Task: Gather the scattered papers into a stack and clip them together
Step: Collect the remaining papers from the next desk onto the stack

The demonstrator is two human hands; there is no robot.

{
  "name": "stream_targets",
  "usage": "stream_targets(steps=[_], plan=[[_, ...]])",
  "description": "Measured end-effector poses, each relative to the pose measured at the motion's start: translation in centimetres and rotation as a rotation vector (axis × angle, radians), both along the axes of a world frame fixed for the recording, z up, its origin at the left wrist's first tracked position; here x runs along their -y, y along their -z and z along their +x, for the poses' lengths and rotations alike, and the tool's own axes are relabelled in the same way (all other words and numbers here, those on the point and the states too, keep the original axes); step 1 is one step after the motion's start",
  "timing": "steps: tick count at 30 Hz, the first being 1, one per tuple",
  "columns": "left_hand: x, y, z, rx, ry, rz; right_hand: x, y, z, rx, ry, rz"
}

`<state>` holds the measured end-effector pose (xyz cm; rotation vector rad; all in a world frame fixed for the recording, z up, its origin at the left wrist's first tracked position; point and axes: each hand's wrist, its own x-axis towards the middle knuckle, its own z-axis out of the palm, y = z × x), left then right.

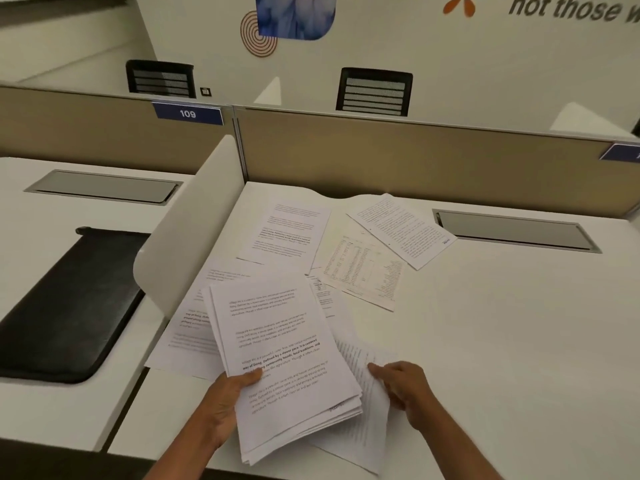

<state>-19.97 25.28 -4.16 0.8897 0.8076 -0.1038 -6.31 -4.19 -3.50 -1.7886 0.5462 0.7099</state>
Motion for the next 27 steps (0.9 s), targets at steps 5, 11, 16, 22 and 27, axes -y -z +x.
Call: stream_targets(steps=[5, 11, 16, 22, 27], plan=[[0.0, 0.1, 0.1, -0.01, -0.007, 0.021, 0.5, -1.7, -2.3, -0.072, 0.218, 0.161], [0.6, -0.3, 0.1, -0.037, -0.057, 0.061, -0.5, -1.7, -4.7, -0.133, 0.132, 0.154], [0.6, -0.6, 0.2, -0.055, -0.087, 0.069, -0.5, -1.1, -5.3, 0.051, -0.041, 0.021], [0.8, -0.5, 0.3, -0.05, -0.068, 0.073, -0.1, -0.1, -3.2, 0.307, -0.243, -0.384], [0.8, -0.5, 0.4, -0.04, -0.044, 0.079, -1.4, -0.1, 0.0, 0.087, -0.087, -0.197]])
